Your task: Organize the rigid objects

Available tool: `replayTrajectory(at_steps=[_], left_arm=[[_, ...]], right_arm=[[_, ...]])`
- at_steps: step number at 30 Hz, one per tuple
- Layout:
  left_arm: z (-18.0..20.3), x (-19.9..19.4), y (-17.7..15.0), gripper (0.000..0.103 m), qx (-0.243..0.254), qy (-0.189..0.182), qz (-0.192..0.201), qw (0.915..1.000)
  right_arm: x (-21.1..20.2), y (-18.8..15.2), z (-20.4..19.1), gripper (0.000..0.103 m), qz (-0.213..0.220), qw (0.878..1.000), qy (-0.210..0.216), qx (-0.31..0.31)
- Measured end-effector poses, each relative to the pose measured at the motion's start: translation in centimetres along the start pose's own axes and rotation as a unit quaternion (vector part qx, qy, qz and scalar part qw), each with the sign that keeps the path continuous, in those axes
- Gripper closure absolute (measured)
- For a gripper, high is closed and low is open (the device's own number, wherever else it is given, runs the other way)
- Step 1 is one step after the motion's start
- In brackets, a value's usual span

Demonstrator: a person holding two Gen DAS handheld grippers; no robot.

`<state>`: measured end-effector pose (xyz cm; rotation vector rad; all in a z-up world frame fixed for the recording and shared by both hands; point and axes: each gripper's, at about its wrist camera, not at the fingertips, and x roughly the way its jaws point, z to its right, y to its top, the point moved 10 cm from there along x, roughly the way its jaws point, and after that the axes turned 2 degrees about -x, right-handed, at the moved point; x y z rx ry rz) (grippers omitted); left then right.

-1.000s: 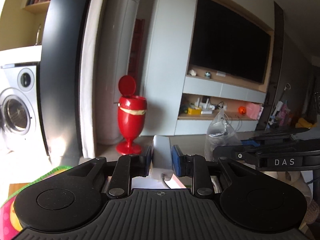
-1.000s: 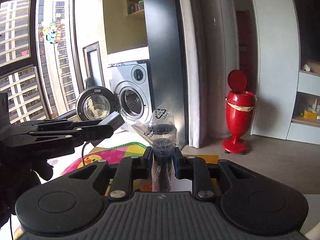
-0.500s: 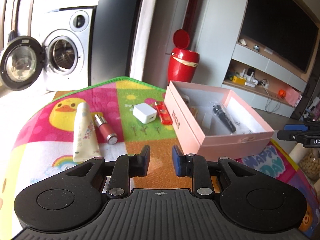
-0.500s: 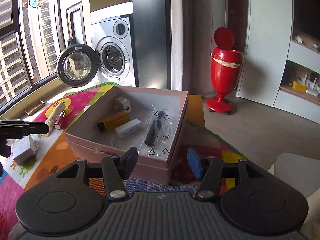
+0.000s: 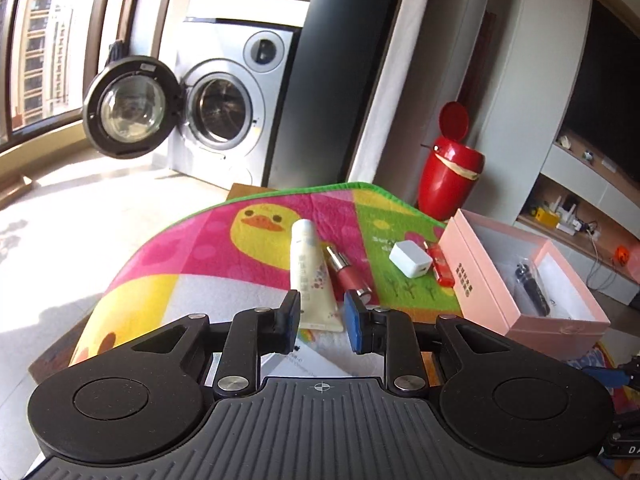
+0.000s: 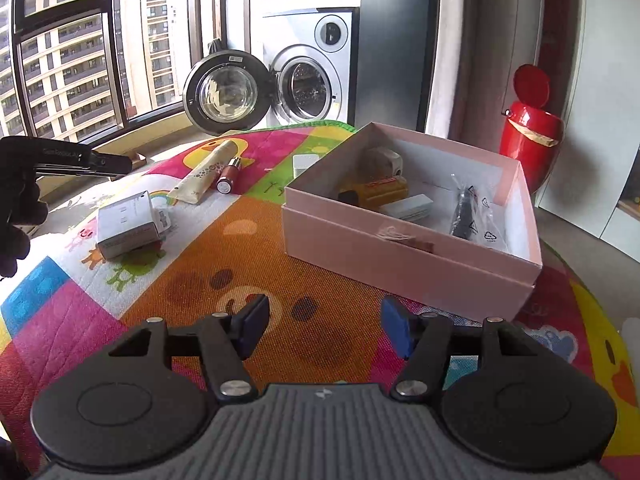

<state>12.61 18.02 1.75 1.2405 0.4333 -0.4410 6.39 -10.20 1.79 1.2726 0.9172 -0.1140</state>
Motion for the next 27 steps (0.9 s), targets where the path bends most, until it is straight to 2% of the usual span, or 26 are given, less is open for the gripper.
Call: replayTrajectory(at_steps=[2,6,10,11,12,15,19,22,26,27], left_arm=[[0.2,2.7,1.4,0.076,-0.013,0.003,-0.008,0.9999],[-0.5,8.4,3.5,0.076,-0.027,0.048,-0.027,0.9981],[-1.4,12.4,3.2,0.076,-0.046,0.068,-0.072,0.9941],[-1.5,12.9,2.9,0.071,-0.048,0.069,-0.083,0.993],[-1.4,13.2,2.7,0.067,-0.049,0.066,-0.085,0.993],[-0.6,13.7,1.5,0.072,-0.046,0.046,-0.108,0.992],[2.2,13.1,0.1,0.075,0.022,0.033,-0.109,0.9933],[4.6,12.0,-1.6,0.08,0.064,0.016,-0.117,0.9909],[5.9,9.2,-3.9,0.084,0.056,-0.015,-0.119,0.9912],[6.1,8.4,-4.5,0.085,0.046,-0.024,-0.119,0.9915]], right_arm=[[0.4,1.2,-1.4,0.041,0.006,1.0,0.009,-0.018],[0.5,2.9,-2.9,0.041,0.02,0.999,0.018,-0.033],[0.8,2.9,-3.4,0.041,0.014,0.999,0.03,-0.033],[1.0,2.7,-3.3,0.041,0.01,0.999,0.029,-0.033],[1.1,2.4,-3.1,0.041,0.005,0.999,0.027,-0.03],[1.5,1.5,-2.5,0.041,-0.006,1.0,0.023,-0.018],[1.6,0.7,-2.0,0.041,-0.012,1.0,0.026,-0.006],[1.7,0.6,-1.8,0.041,-0.012,1.0,0.024,-0.003],[1.8,1.9,-1.3,0.044,-0.003,1.0,0.019,0.002],[2.0,2.9,-1.2,0.049,-0.001,1.0,0.023,0.002]])
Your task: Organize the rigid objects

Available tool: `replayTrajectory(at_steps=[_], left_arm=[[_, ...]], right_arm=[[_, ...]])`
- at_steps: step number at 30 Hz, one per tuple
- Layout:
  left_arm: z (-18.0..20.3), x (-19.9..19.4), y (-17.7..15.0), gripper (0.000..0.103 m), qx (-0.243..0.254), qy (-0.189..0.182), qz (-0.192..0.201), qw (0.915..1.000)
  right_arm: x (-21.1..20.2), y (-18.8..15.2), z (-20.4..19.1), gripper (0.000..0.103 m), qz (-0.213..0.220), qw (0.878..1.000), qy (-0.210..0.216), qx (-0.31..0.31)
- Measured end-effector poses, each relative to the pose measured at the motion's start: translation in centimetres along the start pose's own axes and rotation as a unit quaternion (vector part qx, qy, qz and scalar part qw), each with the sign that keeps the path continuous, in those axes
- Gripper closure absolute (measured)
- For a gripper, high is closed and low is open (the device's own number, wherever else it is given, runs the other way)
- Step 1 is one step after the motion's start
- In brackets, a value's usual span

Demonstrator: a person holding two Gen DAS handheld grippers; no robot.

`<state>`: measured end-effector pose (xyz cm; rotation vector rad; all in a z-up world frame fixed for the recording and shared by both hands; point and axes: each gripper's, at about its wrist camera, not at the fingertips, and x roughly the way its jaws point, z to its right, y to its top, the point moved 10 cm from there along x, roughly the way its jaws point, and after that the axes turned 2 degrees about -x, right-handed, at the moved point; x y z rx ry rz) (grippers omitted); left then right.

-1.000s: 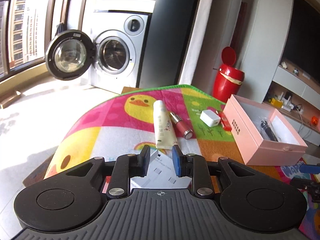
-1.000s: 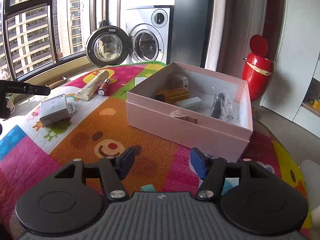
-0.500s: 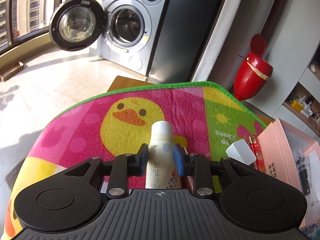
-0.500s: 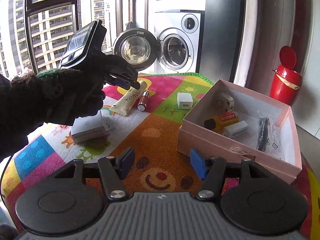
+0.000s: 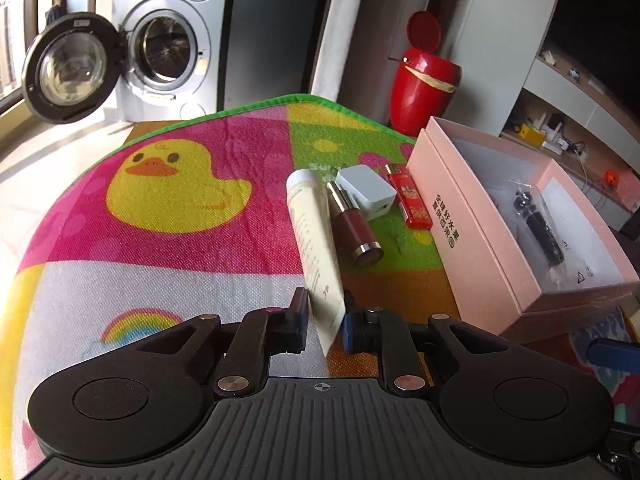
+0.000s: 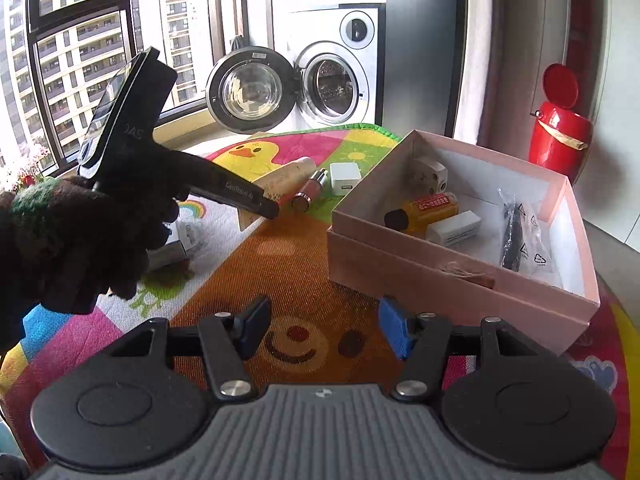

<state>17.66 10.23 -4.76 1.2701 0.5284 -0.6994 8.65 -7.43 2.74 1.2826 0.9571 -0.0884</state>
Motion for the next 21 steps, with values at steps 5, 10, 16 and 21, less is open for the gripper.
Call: replayTrajectory(at_steps=[5,10,16,21], left_arm=[[1.2,-3.8,-4.5,0.087,-0.023,-0.049,0.017,0.9984],[2.3,-5.5,-7.3,0.086,0.002,-0.086,0.042,0.9954],[2.8,-5.8,-7.7,0.085,0.006,-0.12,0.062,0.9909],[1.1,-7.3,-7.7,0.085,-0.023,-0.107,0.073,0.9913]], right_arm=[[2.3,5.5,0.7,0.061,-0.017,1.0,0.015,0.01],[8.9,11.4,2.0,0.061,-0.076,0.995,0.027,0.052],[18.4,13.5,1.6,0.059,-0.155,0.987,-0.011,0.039],[23.2,13.6,2.4,0.047,-0.187,0.98,-0.058,0.025]])
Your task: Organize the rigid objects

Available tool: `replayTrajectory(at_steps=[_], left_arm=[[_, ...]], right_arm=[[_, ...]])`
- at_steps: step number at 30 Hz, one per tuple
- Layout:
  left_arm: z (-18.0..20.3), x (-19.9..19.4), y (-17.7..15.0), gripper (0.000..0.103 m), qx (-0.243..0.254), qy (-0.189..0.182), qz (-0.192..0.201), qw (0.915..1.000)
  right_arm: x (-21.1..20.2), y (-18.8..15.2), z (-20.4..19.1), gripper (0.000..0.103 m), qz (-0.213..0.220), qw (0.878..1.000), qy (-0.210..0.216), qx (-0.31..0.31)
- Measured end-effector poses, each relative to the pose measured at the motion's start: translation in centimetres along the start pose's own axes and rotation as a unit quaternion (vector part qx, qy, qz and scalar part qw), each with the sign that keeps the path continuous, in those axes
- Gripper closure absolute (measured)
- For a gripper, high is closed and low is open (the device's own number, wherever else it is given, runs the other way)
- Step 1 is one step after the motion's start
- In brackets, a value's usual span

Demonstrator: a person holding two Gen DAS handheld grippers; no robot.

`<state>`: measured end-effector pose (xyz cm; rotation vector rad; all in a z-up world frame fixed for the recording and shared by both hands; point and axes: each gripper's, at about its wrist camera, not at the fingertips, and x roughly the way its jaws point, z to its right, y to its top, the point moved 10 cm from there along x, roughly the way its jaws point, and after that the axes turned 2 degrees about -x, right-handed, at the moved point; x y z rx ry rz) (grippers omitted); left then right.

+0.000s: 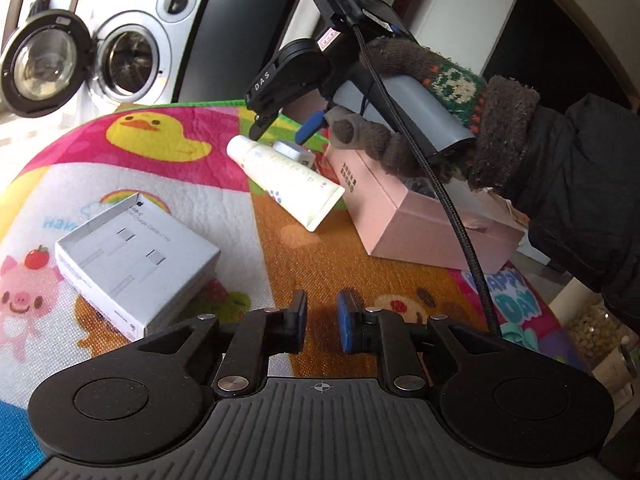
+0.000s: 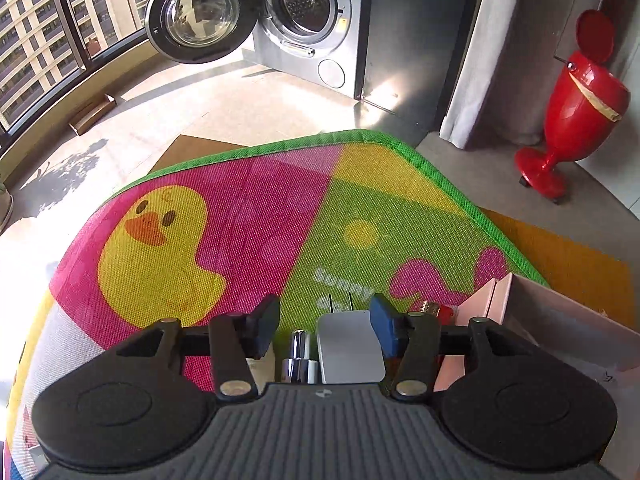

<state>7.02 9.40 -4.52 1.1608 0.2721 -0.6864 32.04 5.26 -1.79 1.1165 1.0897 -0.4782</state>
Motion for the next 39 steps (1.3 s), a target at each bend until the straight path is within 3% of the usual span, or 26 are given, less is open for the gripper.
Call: replayTrajectory(at_steps=[3,6,8,14,20,23,26,32,36,39], left_arm=[[-0.8,-1.5,0.7,0.085,-0.021,-0.006,0.016,0.9996],[-1.3,-2.0,1.5,0.085,-0.03,-0.003,0.027,0.9992],[-1.9,-1.9,1.9,0.085,-0.04,0.009,0.032,0.9987],[-2.2,-2.5,4.0,0.085,-0.046,0.025,0.057,0.997],[-4.4,-2.3,7.8,0.085,-0.053,0.072,0.079,0.9929],[-5.4,-0.4,9.5,0.085,-0.052,0.089,0.061,0.9928],[-6.2,2.8,10.8,0.085,-0.041,0.098,0.019,0.9941],[-6.3,8.1,11.3,0.085,-0.045,0.104,-0.033,0.993],[-5.8,10.3,11.2,0.066,-0.006,0.133,-0.047,0.99],[-5.6,11.2,10.5,0.068,0.01,0.139,-0.059,0.9885]], right_arm=[[1.2,-0.8,0.0,0.052,-0.033,0.999,0.015,0.013],[0.1,-2.2,-0.8,0.058,-0.029,0.999,0.02,-0.008],[-0.8,-3.5,-1.7,0.07,-0.032,0.999,0.036,-0.024],[-4.5,-8.9,-6.3,0.071,-0.028,0.989,0.075,-0.122],[-7.9,-13.7,-7.5,0.07,-0.022,0.984,0.108,-0.143],[-9.1,-15.7,-7.2,0.07,-0.01,0.983,0.115,-0.144],[-10.3,-17.7,-7.1,0.07,0.005,0.983,0.114,-0.147],[-12.1,-21.3,-5.7,0.059,0.04,0.983,0.097,-0.153],[-13.0,-22.6,-4.5,0.054,0.064,0.984,0.089,-0.144],[-14.3,-21.9,-3.8,0.054,0.087,0.982,0.078,-0.145]])
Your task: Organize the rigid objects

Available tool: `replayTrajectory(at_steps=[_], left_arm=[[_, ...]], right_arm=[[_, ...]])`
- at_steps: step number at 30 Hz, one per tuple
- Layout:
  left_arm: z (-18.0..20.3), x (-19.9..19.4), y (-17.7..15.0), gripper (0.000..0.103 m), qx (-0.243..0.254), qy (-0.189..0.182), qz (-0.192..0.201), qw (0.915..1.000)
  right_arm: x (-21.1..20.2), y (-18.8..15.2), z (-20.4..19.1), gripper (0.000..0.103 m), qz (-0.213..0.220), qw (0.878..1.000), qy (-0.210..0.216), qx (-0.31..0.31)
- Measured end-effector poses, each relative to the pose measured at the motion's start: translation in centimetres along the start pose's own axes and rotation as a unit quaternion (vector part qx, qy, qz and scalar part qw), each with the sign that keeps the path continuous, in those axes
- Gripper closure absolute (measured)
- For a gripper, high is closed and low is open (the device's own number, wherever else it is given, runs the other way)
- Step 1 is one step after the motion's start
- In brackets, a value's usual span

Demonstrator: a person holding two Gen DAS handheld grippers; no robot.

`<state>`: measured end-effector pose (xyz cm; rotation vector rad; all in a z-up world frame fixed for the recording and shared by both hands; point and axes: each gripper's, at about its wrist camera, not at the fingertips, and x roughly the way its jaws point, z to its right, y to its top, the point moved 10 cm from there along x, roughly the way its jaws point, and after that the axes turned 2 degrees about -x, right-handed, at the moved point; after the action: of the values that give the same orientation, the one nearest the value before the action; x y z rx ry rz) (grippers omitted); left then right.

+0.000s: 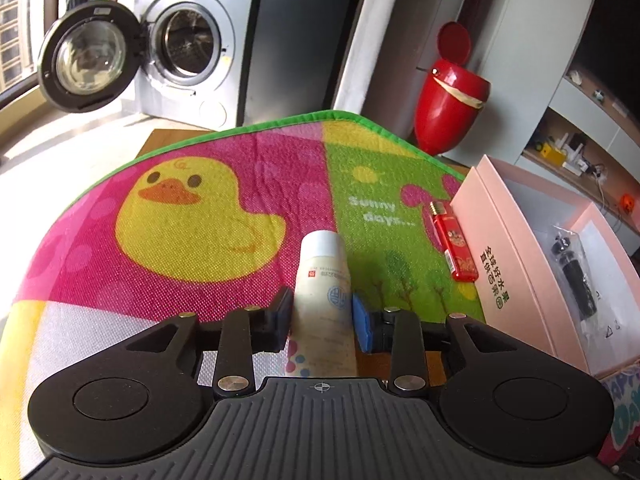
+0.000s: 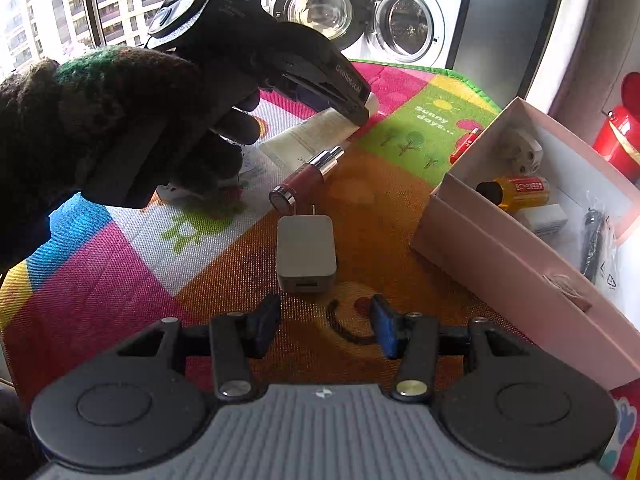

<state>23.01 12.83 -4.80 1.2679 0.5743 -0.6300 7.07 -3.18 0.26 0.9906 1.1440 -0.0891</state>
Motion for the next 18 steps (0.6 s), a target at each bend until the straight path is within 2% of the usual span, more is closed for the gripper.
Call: replayTrajectory(at_steps=[2,6,8,10,14,18], left_arm=[[0.3,-0.3,-0.3,0.07,0.014,0.005,0.002,0.9999],[0.9,-1.9,-2.0,0.073,-0.015,-0.027,-0.007,0.9995],[1.4,-3.0,-3.3,0.073,-0.015,-0.035,-0.006,0.9993],[1.9,-4.1,-4.6,0.074,-0.01,-0.042,0.002,0.999],[2.7,-5.8,-6.5,0.074,-0.001,-0.067,0.023,0.9975],[3.0,-6.3,-6.9,0.074,0.003,-0.079,0.036,0.9962]], right_arm=[[-1.3,1.9,1.2,0.054,0.022,1.0,-0.006,0.008],[-2.1,8.4,5.7,0.057,0.046,0.997,-0.025,0.053],[-0.6,11.1,8.1,0.068,0.022,0.996,-0.03,0.078],[2.1,13.9,10.8,0.091,-0.015,0.994,-0.054,0.098],[8.3,16.5,14.7,0.095,-0.088,0.984,-0.13,0.085],[14.2,16.8,16.6,0.101,-0.152,0.964,-0.218,0.033]])
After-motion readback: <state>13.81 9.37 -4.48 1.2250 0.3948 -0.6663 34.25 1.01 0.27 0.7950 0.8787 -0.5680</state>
